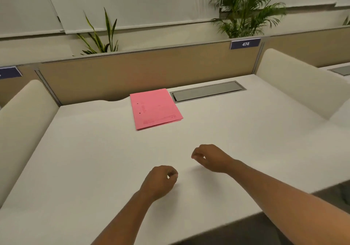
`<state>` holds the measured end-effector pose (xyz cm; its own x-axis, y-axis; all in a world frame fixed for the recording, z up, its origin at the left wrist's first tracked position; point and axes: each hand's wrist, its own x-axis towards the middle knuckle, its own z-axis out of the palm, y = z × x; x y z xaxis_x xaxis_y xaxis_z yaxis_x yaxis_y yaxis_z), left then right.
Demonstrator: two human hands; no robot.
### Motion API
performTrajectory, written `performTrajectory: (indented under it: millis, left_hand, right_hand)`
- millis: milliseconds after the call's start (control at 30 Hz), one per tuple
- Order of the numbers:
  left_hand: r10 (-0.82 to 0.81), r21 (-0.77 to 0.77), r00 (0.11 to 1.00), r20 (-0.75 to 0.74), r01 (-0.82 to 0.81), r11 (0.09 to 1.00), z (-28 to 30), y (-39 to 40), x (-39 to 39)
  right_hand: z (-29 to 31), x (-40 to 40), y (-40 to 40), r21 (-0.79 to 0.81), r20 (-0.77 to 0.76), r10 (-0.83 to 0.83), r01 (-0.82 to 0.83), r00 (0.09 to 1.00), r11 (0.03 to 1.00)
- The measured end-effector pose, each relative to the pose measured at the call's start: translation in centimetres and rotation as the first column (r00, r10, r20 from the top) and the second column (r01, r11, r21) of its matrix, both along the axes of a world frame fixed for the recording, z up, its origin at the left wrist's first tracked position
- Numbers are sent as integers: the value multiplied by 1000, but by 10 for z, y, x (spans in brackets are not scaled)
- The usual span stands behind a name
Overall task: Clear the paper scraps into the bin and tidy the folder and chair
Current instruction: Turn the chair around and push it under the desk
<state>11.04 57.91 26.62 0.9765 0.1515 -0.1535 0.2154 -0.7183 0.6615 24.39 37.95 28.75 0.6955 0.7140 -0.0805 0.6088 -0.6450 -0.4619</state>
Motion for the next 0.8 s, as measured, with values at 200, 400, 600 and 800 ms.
performTrajectory:
  millis: [200,400,600,800]
  left_hand:
    - [-218,5,976,-17,218,976,-7,-87,-52]
    - [-395,-10,919,18,395,919,7,-174,-74]
    - [-578,-27,814,58,580,814,25,-268,-83]
    - [-724,-36,690,9,724,689,32,-389,-104]
  right_hand:
    - [4,-81,-93,-84,-20,-114,112,993,990]
    - [7,-141,-211,-168,-56,-256,243,965,955]
    - [21,-185,-327,-211,-4,-382,373,924,904]
    - [41,-237,-458,-288,31,-518,504,855,814]
